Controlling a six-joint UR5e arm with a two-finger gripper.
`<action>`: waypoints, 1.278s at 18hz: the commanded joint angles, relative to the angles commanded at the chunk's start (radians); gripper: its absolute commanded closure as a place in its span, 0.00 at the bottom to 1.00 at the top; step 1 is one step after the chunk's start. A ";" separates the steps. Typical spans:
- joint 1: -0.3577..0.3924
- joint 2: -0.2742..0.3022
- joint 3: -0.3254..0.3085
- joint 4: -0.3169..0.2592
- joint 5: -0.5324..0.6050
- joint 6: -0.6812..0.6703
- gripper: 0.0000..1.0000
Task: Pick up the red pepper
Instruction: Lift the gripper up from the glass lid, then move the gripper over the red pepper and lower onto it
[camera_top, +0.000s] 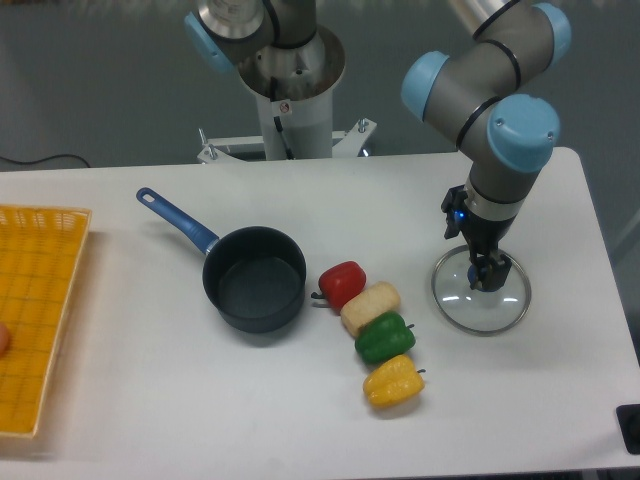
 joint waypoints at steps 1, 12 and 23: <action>-0.002 0.000 0.000 0.000 0.000 -0.023 0.00; -0.012 0.014 0.000 -0.002 -0.003 -0.285 0.00; -0.038 0.044 -0.061 0.000 -0.066 -0.278 0.00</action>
